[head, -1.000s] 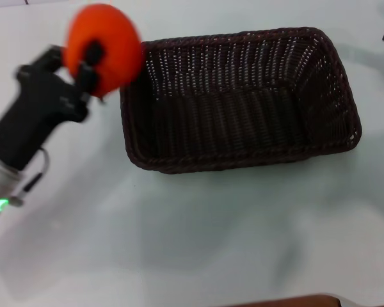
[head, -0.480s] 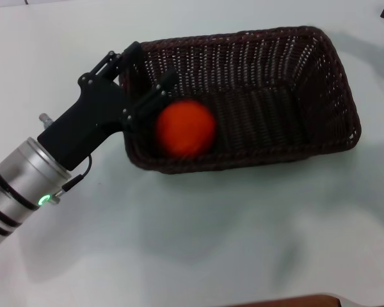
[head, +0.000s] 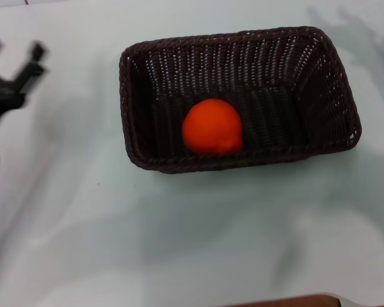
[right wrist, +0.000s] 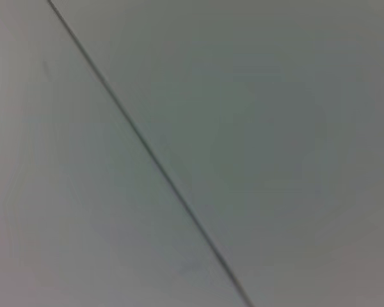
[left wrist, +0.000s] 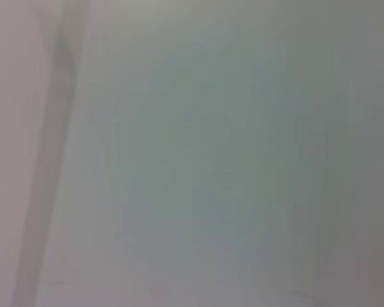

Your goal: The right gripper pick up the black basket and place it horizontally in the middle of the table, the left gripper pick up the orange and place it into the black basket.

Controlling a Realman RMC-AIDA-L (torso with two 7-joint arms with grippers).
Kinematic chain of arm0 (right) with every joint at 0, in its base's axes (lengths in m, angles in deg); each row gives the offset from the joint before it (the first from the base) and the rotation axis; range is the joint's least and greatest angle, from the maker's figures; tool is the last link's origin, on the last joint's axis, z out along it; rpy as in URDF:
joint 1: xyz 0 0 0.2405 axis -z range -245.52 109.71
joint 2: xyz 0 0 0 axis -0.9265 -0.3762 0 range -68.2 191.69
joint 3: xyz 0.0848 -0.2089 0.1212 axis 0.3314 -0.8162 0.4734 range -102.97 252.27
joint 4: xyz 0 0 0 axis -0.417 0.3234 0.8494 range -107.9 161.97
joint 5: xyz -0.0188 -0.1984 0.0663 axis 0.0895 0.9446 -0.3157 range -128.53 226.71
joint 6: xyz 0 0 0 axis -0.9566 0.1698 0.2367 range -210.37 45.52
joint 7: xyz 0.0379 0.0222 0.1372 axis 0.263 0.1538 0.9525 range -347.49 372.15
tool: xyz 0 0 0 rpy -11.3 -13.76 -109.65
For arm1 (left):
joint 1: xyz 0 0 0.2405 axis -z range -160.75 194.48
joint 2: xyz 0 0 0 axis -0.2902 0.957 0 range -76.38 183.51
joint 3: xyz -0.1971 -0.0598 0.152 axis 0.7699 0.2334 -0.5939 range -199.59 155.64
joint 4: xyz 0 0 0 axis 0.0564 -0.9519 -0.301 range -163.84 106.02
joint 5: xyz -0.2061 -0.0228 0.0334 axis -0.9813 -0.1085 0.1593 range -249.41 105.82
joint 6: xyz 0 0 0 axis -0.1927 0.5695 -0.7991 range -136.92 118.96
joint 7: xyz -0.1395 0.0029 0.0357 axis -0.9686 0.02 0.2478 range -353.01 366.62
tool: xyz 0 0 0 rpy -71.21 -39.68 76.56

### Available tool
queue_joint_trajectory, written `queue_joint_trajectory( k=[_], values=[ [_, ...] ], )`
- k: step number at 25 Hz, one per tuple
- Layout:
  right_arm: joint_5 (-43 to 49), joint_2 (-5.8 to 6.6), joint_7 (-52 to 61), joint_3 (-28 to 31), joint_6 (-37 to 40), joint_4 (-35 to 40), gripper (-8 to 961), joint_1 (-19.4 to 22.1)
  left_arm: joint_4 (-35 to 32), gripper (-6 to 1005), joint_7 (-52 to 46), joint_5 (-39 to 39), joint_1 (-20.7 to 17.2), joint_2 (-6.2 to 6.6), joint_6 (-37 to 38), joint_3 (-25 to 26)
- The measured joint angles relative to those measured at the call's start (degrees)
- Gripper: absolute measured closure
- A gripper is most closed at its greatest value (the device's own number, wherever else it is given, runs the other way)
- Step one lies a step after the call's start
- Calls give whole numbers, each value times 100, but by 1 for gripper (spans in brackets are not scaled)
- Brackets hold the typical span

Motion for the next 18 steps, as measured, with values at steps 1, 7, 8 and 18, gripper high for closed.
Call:
queue_joint_trajectory(
  k=[1,7,8,18],
  values=[
    [-269,-1,-569,89,2,-326,162,2,-76,117,12,-2,-22,9,-1,353],
    [-1731,-13,-3859,650,54,-2249,162,-19,-152,91,375,-3,-148,12,-4,1377],
    [-1877,-14,-4305,750,59,-2504,162,-42,-162,91,441,-3,-163,9,-6,1481],
    [-2000,-56,-5636,1045,173,-3146,162,-368,-372,91,1163,-1,-47,-4,15,1784]
  ],
)
